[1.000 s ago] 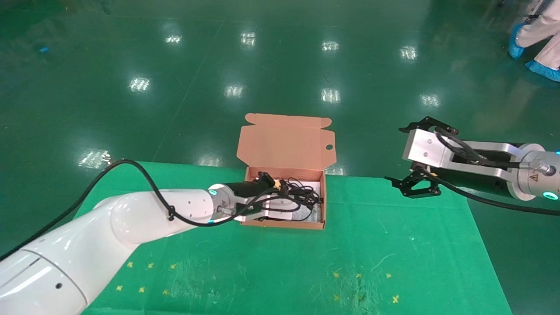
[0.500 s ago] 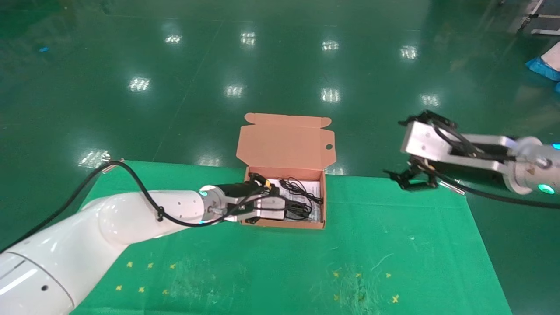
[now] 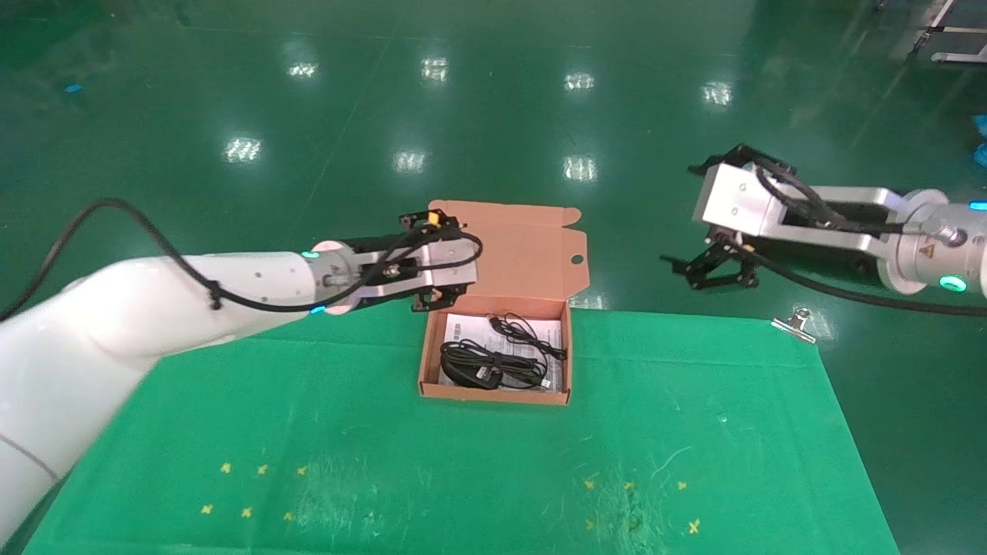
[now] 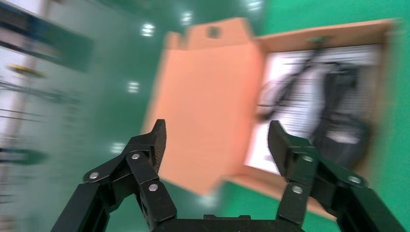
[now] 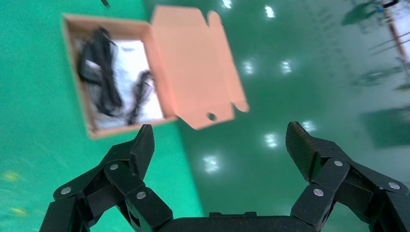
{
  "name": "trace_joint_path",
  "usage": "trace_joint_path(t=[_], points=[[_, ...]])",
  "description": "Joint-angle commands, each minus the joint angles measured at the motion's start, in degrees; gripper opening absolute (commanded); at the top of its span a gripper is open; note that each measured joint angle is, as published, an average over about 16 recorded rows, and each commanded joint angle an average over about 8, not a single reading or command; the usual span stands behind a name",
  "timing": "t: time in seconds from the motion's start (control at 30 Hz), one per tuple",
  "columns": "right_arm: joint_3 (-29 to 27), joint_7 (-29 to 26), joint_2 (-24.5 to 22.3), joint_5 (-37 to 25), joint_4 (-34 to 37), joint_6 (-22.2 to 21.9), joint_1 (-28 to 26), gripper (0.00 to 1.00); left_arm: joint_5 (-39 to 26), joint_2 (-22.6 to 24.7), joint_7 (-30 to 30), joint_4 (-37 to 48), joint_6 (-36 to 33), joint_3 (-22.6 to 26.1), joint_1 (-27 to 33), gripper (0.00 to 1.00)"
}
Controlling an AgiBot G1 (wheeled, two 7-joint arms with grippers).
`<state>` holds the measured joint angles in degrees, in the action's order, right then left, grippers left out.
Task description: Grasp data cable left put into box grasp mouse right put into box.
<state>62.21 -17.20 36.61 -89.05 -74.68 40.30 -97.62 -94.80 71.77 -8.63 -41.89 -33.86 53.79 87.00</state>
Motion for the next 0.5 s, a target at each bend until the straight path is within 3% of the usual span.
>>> trace_joint_path(t=[0.03,0.5], points=[[-0.86,0.12,0.0,0.76,0.02,0.82,0.62,1.0,0.95,-0.68,0.39,-0.54,-0.9,-0.69,-0.36,1.0],[-10.42,1.46,-0.34,10.56,0.25,10.23,8.1,1.0,11.88,-8.26,4.38,-7.09,-11.61,-8.49,-5.63,1.0]])
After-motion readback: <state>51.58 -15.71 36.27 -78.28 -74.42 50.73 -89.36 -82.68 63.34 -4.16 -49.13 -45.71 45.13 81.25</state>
